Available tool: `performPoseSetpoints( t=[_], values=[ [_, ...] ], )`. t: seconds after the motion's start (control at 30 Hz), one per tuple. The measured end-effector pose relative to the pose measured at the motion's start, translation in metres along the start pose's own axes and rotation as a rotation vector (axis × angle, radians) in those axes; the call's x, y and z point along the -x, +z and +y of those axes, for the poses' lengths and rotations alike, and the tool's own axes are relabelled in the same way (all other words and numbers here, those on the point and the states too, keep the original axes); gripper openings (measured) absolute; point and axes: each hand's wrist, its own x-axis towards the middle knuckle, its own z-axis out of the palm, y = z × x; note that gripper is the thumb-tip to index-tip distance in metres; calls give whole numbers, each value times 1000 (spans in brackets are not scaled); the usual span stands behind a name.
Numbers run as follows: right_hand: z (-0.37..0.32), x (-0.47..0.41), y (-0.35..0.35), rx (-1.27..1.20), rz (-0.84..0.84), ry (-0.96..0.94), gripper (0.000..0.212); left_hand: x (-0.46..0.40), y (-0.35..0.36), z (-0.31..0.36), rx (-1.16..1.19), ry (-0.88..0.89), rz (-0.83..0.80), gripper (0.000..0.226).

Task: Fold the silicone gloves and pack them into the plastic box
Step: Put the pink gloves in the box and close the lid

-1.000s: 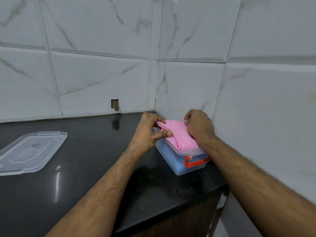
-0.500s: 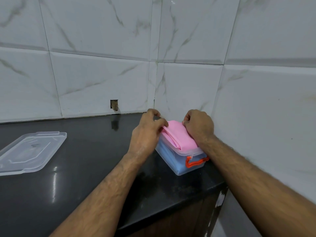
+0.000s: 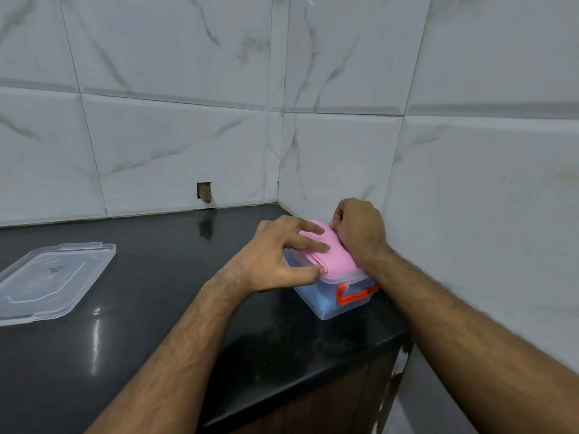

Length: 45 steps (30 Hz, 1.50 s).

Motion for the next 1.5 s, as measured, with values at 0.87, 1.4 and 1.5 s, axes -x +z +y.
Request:
performPoseSetpoints(
  t=[0.87, 1.4, 1.5],
  values=[
    [20, 45, -72, 91, -387, -195, 47, -3, -6, -6, 110, -196, 117, 16],
    [-6, 14, -67, 458, -753, -326, 70, -4, 5, 7, 20, -49, 12, 24],
    [-11, -1, -71, 565, -872, -350, 87, -4, 3, 10, 178, -66, -8, 20]
  ],
)
